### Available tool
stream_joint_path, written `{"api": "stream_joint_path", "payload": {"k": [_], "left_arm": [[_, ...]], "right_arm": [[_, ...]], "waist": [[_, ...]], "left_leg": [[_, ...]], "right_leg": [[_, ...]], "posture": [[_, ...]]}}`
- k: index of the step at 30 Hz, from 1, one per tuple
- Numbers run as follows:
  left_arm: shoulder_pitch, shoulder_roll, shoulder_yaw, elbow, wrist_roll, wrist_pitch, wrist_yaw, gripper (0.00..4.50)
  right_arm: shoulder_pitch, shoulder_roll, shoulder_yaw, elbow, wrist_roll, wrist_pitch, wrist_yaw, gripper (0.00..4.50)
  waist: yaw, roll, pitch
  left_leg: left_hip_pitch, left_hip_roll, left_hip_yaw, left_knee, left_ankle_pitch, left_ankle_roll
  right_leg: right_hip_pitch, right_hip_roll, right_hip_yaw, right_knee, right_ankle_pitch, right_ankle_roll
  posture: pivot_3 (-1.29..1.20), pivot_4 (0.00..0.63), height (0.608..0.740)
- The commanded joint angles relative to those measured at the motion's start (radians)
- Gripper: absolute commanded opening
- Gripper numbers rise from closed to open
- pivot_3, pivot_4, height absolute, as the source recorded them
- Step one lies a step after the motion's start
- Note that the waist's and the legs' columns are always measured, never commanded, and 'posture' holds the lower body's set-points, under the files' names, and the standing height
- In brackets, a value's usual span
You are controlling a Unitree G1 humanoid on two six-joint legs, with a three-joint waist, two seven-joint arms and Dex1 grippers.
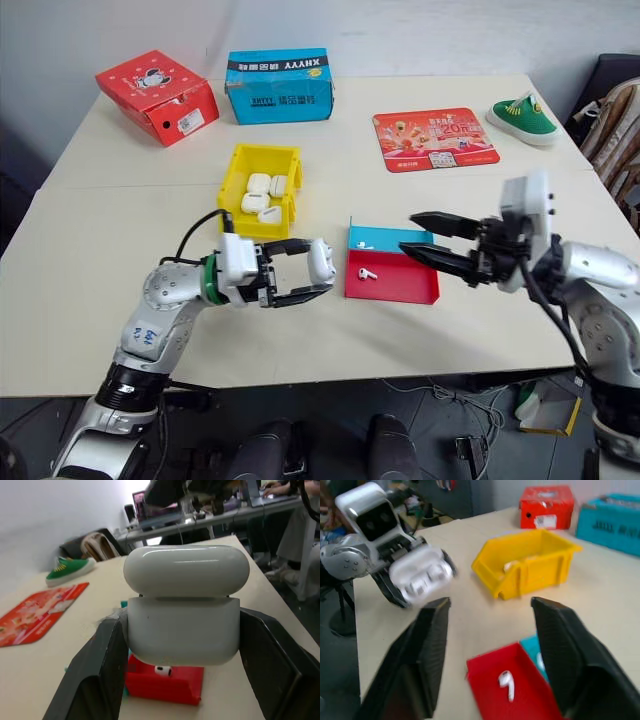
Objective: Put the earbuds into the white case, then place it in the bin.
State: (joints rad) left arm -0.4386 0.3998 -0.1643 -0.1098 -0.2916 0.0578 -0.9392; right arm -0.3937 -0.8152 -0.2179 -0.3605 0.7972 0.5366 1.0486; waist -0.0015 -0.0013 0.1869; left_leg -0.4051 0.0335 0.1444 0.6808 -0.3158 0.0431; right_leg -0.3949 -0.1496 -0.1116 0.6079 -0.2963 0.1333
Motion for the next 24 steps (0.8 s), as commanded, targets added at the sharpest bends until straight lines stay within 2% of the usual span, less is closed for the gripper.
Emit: {"api": "stream_joint_path", "payload": {"k": [1,4,9,15,19,22,24], "left_arm": [[-0.033,0.017,-0.052,-0.040,0.033,0.109,0.011,2.79],[-0.045,0.009,-0.069,-0.055,0.033,0.156,0.018,2.79],[-0.041,0.008,-0.079,-0.075,0.040,0.160,0.017,2.79],[-0.035,-0.001,-0.070,-0.085,0.060,0.121,0.045,2.79],[-0.027,0.002,-0.062,-0.095,0.055,0.111,0.046,2.79],[-0.014,0.013,-0.045,-0.098,0.057,0.085,0.048,2.79],[0.010,0.017,-0.011,-0.105,0.025,0.073,0.045,2.79]], "right_arm": [[-0.085,0.022,0.132,-0.107,-0.049,-0.007,-0.006,1.03],[-0.153,0.042,0.225,-0.127,-0.081,0.047,-0.047,0.05],[-0.172,0.028,0.337,-0.135,-0.195,0.038,-0.042,0.05],[-0.170,-0.025,0.379,-0.119,-0.276,0.068,-0.017,0.05],[-0.139,-0.059,0.319,-0.093,-0.265,0.066,0.003,0.05],[-0.092,-0.070,0.200,-0.087,-0.191,0.126,-0.025,0.05],[-0.023,-0.043,0.087,-0.075,-0.175,0.077,-0.051,0.05]], "waist": [[0.000,0.000,0.000],[0.001,0.000,0.000],[0.003,0.000,0.000],[0.001,0.000,0.000],[0.002,0.000,0.000],[0.003,0.000,0.000],[0.003,0.000,0.000]], "left_leg": [[0.000,0.000,0.000,0.000,0.000,0.000],[0.000,0.000,0.000,0.000,0.000,0.000],[-0.001,-0.001,-0.001,0.000,0.000,0.000],[-0.001,-0.001,-0.001,0.001,0.000,0.000],[-0.001,-0.001,-0.001,0.001,0.000,0.000],[-0.001,-0.001,-0.001,0.001,0.000,0.000],[-0.001,-0.001,-0.001,0.001,0.000,0.000]], "right_leg": [[0.000,0.000,0.000,0.001,0.000,0.000],[0.000,0.000,0.000,0.003,0.000,0.000],[0.000,-0.001,-0.001,0.003,0.000,0.000],[0.000,-0.001,-0.001,0.003,0.000,0.000],[0.000,-0.001,-0.002,0.003,0.000,0.000],[0.000,-0.001,-0.001,0.003,0.000,0.000],[0.001,-0.001,-0.002,0.003,0.000,0.000]], "posture": [[0.00,0.150,0.740],[0.00,0.150,0.740],[0.00,0.150,0.740],[0.00,0.150,0.740],[0.00,0.150,0.740],[0.00,0.150,0.740],[0.00,0.150,0.740]]}}
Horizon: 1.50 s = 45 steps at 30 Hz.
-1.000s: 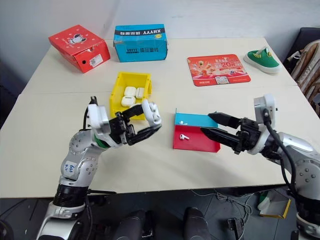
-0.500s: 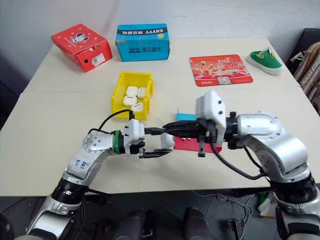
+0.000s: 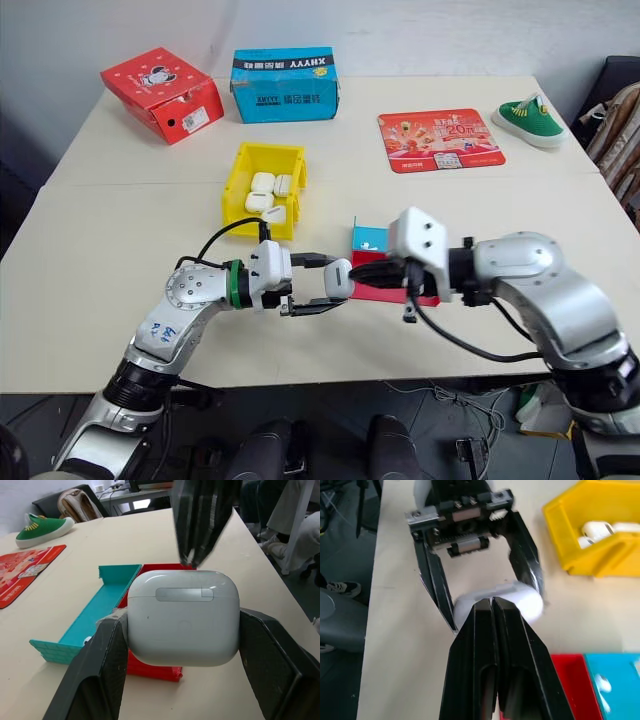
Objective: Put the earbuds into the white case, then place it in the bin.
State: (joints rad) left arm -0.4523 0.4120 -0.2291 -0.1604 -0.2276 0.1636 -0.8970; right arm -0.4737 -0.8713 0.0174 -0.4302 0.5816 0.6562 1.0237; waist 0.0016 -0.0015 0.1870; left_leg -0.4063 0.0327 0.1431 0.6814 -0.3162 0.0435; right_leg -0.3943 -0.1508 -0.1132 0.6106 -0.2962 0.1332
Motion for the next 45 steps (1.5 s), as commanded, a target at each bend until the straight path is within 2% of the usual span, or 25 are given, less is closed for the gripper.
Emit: {"api": "stream_joint_path", "payload": {"k": [1,3,5,7,10,12,16,21,22,26,28,30,31,33,36,40,42,45], "left_arm": [[0.042,0.013,0.080,-0.067,-0.075,-0.023,-0.010,2.79],[0.086,0.040,0.144,-0.093,-0.150,-0.004,-0.043,2.79],[0.119,0.070,0.240,-0.102,-0.255,0.027,-0.066,2.79],[0.128,0.105,0.343,-0.071,-0.324,0.040,-0.075,2.79],[0.062,0.133,0.429,0.031,-0.299,0.015,-0.011,2.79],[-0.020,0.122,0.431,0.100,-0.260,0.021,0.053,2.79],[-0.260,0.035,0.387,0.368,-0.125,0.067,0.287,2.79],[-0.465,-0.043,0.282,0.715,0.055,0.035,0.414,2.79],[-0.494,-0.052,0.277,0.779,0.081,-0.017,0.441,2.79],[-0.571,-0.063,0.258,0.947,0.127,-0.076,0.454,2.79],[-0.585,-0.059,0.258,0.975,0.142,-0.084,0.463,3.53],[-0.586,-0.055,0.273,0.974,0.135,-0.074,0.459,4.08],[-0.580,-0.052,0.276,0.960,0.130,-0.076,0.443,4.42],[-0.554,-0.046,0.289,0.902,0.107,-0.072,0.412,4.47],[-0.423,0.026,0.319,0.633,0.012,-0.071,0.248,4.47],[-0.144,0.216,0.388,0.258,-0.118,-0.082,-0.006,4.47],[0.026,0.326,0.466,0.155,-0.151,-0.093,-0.093,4.47],[0.260,0.449,0.605,0.099,-0.140,-0.128,-0.157,4.47]], "right_arm": [[0.110,0.028,-0.215,0.000,0.044,-0.084,-0.029,0.05],[0.217,0.066,-0.335,-0.010,0.070,-0.146,-0.025,0.21],[0.318,0.117,-0.430,-0.016,0.048,-0.255,-0.030,0.65],[0.389,0.176,-0.499,-0.012,-0.018,-0.397,-0.065,1.30],[0.446,0.254,-0.563,0.010,-0.094,-0.573,-0.123,2.36],[0.469,0.311,-0.575,0.008,-0.059,-0.648,-0.121,3.06],[0.571,0.342,-0.543,-0.031,0.052,-0.624,-0.070,4.47],[0.560,0.349,-0.529,0.017,0.009,-0.706,-0.092,4.47],[0.562,0.347,-0.527,0.023,-0.002,-0.722,-0.091,4.47],[0.565,0.340,-0.526,0.042,-0.009,-0.753,-0.099,4.47],[0.565,0.332,-0.531,0.050,-0.006,-0.759,-0.099,4.50],[0.563,0.322,-0.537,0.060,-0.008,-0.768,-0.100,4.50],[0.561,0.316,-0.539,0.066,-0.004,-0.769,-0.100,4.50],[0.554,0.302,-0.545,0.085,0.000,-0.773,-0.095,4.50],[0.531,0.252,-0.548,0.129,0.010,-0.764,-0.055,4.50],[0.489,0.135,-0.548,0.249,0.029,-0.759,0.087,4.50],[0.466,0.061,-0.540,0.339,0.026,-0.766,0.193,4.50],[0.413,-0.023,-0.527,0.498,0.011,-0.791,0.319,4.50]], "waist": [[0.001,0.000,0.000],[0.001,0.000,0.000],[0.001,0.000,0.000],[0.000,0.000,0.000],[-0.002,0.000,0.000],[0.003,-0.001,0.000],[0.025,-0.001,-0.001],[0.022,-0.002,-0.001],[0.019,-0.003,-0.001],[0.010,-0.005,0.001],[0.010,-0.005,0.001],[0.010,-0.005,0.001],[0.010,-0.006,0.001],[0.009,-0.006,0.001],[-0.004,-0.006,0.001],[-0.024,-0.006,0.001],[-0.031,-0.005,0.001],[-0.032,-0.005,0.002]], "left_leg": [[0.000,0.000,0.000,0.000,0.000,0.000],[0.000,0.000,-0.001,-0.001,0.000,0.000],[0.000,0.000,-0.001,-0.001,0.000,0.000],[0.000,0.000,0.000,-0.001,0.000,0.000],[0.002,0.000,0.001,0.000,0.001,0.000],[0.003,0.000,0.001,0.000,0.001,0.000],[0.003,-0.002,-0.001,0.000,0.002,0.000],[0.003,-0.003,0.003,0.000,0.002,0.002],[0.003,-0.003,0.003,0.000,0.002,0.002],[0.002,-0.003,0.004,-0.002,0.002,0.000],[0.002,-0.003,0.004,-0.002,0.002,-0.001],[0.002,-0.003,0.004,-0.002,0.002,-0.001],[0.002,-0.003,0.004,-0.001,0.002,0.000],[0.002,-0.002,0.004,-0.001,0.002,0.000],[0.002,-0.001,0.004,-0.001,0.002,0.000],[0.002,0.001,0.004,-0.002,0.002,-0.001],[0.003,0.001,0.004,-0.002,0.002,-0.001],[0.005,0.001,0.004,-0.001,0.002,-0.001]], "right_leg": [[0.000,0.000,0.000,0.000,0.000,0.000],[0.001,0.000,-0.001,0.000,0.000,0.000],[0.001,0.001,-0.001,-0.001,0.000,0.000],[0.001,0.001,-0.001,0.000,0.000,0.000],[0.001,0.001,0.001,0.000,0.000,0.000],[0.001,0.001,0.002,0.000,0.000,0.000],[0.002,0.001,0.002,0.002,0.001,0.002],[0.002,0.001,0.004,0.001,0.004,0.005],[0.002,0.001,0.004,0.000,0.004,0.005],[0.000,0.004,0.004,-0.001,0.003,0.004],[-0.001,0.004,0.003,0.000,0.003,0.003],[0.000,0.004,0.003,0.000,0.003,0.003],[0.000,0.004,0.004,0.000,0.003,0.004],[0.000,0.004,0.004,0.000,0.003,0.004],[0.000,0.004,0.004,0.001,0.003,0.003],[-0.001,0.003,0.005,0.002,0.002,0.003],[-0.001,0.003,0.005,0.002,0.002,0.002],[0.000,0.002,0.005,0.001,0.002,0.002]], "posture": [[0.00,0.150,0.740],[0.00,0.150,0.740],[0.00,0.150,0.740],[0.00,0.150,0.740],[0.00,0.150,0.740],[0.00,0.150,0.740],[0.00,0.150,0.740],[0.00,0.150,0.740],[0.00,0.150,0.740],[0.00,0.150,0.740],[0.00,0.150,0.740],[0.00,0.150,0.740],[0.00,0.150,0.740],[0.00,0.150,0.740],[0.00,0.150,0.740],[0.00,0.150,0.740],[0.00,0.150,0.740],[0.00,0.150,0.740]]}}
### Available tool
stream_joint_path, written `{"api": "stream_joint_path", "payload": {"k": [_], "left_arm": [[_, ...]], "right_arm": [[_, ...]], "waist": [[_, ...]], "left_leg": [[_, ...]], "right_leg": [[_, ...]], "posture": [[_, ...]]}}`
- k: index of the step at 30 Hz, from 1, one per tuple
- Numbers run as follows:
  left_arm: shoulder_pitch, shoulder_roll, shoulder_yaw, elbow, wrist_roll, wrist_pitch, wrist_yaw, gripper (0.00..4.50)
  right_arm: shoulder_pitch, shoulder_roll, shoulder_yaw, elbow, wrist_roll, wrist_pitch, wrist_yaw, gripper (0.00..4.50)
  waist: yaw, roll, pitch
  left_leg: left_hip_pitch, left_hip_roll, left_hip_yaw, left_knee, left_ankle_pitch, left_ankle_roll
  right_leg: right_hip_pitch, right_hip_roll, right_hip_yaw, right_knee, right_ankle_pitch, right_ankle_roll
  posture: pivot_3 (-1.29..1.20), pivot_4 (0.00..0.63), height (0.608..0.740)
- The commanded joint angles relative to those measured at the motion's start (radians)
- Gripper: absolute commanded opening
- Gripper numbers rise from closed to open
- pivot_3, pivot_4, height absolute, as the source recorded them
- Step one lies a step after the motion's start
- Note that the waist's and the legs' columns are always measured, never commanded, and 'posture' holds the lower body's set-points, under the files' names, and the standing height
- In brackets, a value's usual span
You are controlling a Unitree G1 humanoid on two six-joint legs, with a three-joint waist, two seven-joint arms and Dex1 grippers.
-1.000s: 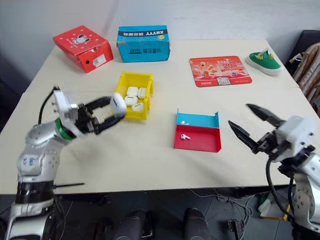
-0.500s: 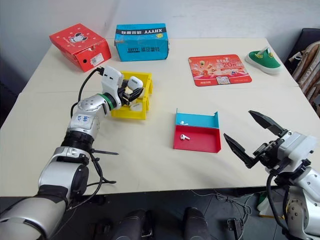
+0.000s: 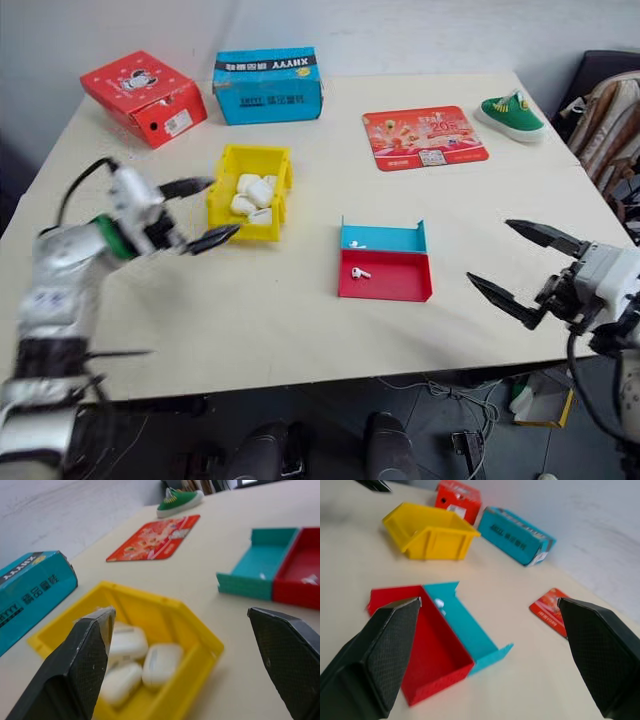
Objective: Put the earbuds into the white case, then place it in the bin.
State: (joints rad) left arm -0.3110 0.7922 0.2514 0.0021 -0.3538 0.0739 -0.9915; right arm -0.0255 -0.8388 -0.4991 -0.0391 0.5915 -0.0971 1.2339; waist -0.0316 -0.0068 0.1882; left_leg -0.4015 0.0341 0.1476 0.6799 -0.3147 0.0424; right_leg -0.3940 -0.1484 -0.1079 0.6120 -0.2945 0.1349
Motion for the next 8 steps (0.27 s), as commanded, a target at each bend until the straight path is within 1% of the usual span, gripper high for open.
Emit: {"api": "stream_joint_path", "payload": {"k": [1,3,5,8], "left_arm": [[0.193,0.097,0.168,-0.067,0.003,-0.059,-0.074,4.47],[0.304,0.118,0.245,-0.090,0.005,-0.051,-0.070,4.47],[0.376,0.110,0.311,-0.099,-0.008,-0.045,-0.055,4.47],[0.434,0.090,0.366,-0.113,-0.010,-0.065,-0.032,4.47]], "right_arm": [[-0.053,-0.081,0.002,0.159,-0.013,-0.061,0.151,4.50],[-0.107,-0.121,0.031,0.271,-0.046,-0.116,0.225,4.50],[-0.167,-0.142,0.061,0.375,-0.075,-0.169,0.279,4.50],[-0.239,-0.150,0.100,0.486,-0.107,-0.231,0.331,4.50]], "waist": [[0.003,0.000,0.000],[0.011,0.000,0.001],[0.018,0.001,0.001],[0.021,0.001,0.001]], "left_leg": [[0.001,-0.001,0.000,0.000,0.000,0.000],[0.001,-0.001,-0.002,0.001,-0.001,0.001],[0.001,-0.002,-0.002,0.001,-0.002,0.002],[0.001,-0.002,-0.003,0.001,-0.002,0.001]], "right_leg": [[0.000,-0.001,0.000,-0.001,0.000,0.000],[0.001,-0.002,-0.001,-0.002,-0.001,-0.001],[0.000,-0.005,-0.001,-0.002,-0.001,-0.001],[0.000,-0.009,-0.002,-0.001,-0.001,-0.002]], "posture": [[0.00,0.150,0.740],[0.00,0.150,0.740],[0.00,0.150,0.740],[0.00,0.150,0.740]]}}
